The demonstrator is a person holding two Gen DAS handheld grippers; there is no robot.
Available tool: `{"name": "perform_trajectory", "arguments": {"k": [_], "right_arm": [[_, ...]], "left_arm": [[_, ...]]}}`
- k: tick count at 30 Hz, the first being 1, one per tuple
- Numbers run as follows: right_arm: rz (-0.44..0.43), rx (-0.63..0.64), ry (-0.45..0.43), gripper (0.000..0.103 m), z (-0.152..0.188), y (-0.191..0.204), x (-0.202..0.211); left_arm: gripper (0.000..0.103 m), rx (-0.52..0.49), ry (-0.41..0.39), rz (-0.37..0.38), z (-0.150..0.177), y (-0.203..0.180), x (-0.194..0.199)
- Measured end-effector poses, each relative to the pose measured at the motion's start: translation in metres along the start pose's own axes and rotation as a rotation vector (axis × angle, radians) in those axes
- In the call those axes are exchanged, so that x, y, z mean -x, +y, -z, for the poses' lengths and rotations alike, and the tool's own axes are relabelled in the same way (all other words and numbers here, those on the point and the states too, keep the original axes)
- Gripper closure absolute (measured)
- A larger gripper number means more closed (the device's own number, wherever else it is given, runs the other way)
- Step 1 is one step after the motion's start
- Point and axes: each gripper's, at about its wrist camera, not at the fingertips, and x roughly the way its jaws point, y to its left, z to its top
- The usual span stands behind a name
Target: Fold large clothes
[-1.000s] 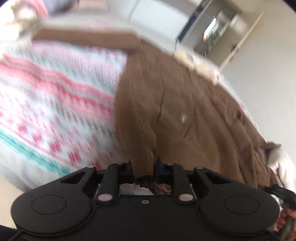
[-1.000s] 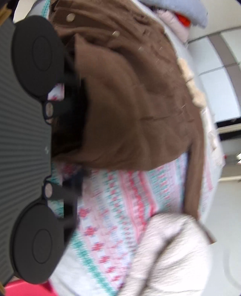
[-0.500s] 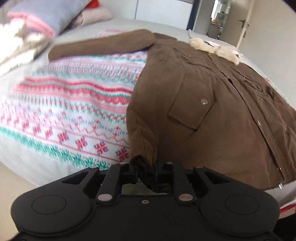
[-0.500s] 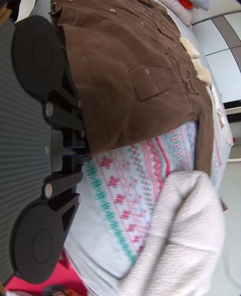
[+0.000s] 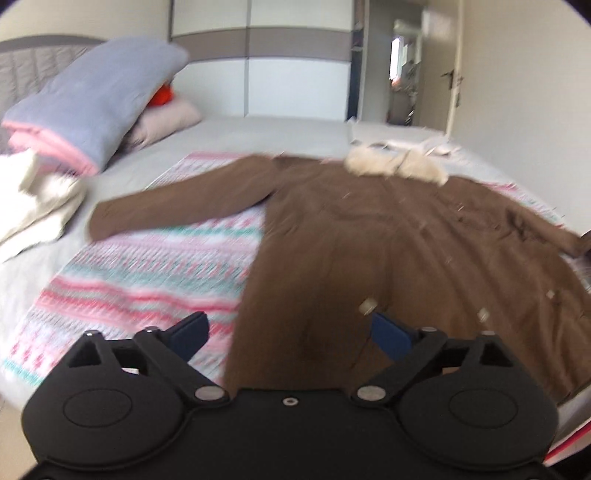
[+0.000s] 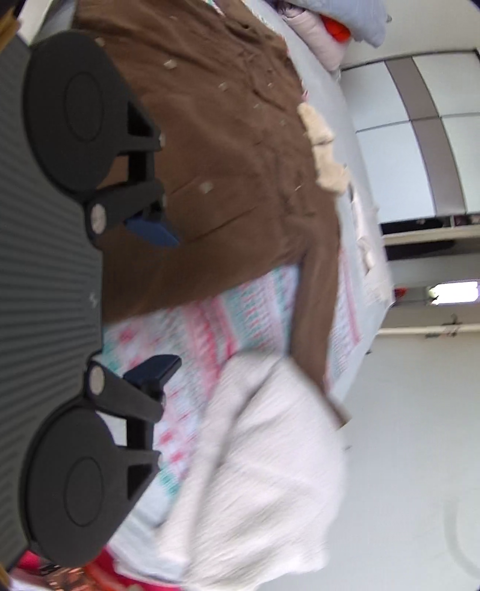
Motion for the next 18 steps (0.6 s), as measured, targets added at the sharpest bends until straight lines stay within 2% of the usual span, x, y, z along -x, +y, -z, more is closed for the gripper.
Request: {"name": "perform_trajectory", "arguments": {"k": [1,3,5,10,12,14,15,16,18], "right_arm": [[-0.011,0.014,-0.014,0.033,-0.006,0.011,-0.006],[-0.034,0.042,-0.031,0.022,-0.017,0.033,-0.021],[-0.06,0.072,-0.041,0.018,-0.025,0.054,-0.043],[-0.081,0.151,-0.053,0.015,-0.027,0.09,-0.109],[-0.101,0.146,-0.044,0.01,-0.02,0.089,-0.133],[-0.102,0.123,0.015,0.01,-0.007,0.077,-0.154],[-0.086,0.112,0.068,0.01,0.0,0.07,-0.168],[-0.103,0.096,0.074,0.01,0.006,0.064,-0.171],[-0.128,0.098,0.08,0.01,0.007,0.058,-0.168]], "left_arm": [[0.002,-0.006,-0.009,0.011,-0.003,-0.009,-0.004],[0.001,-0.024,-0.011,0.046,-0.008,-0.025,-0.017],[0.001,-0.038,0.002,0.084,-0.011,-0.04,-0.032],[0.0,-0.053,-0.008,0.14,-0.004,-0.06,-0.076],[0.0,-0.046,0.009,0.158,0.006,-0.057,-0.095],[0.0,-0.023,0.055,0.162,0.021,-0.048,-0.116],[0.0,-0.018,0.031,0.18,0.03,-0.043,-0.119],[0.0,-0.027,-0.004,0.181,0.036,-0.04,-0.117],[0.0,-0.05,0.01,0.17,0.038,-0.04,-0.111]]}}
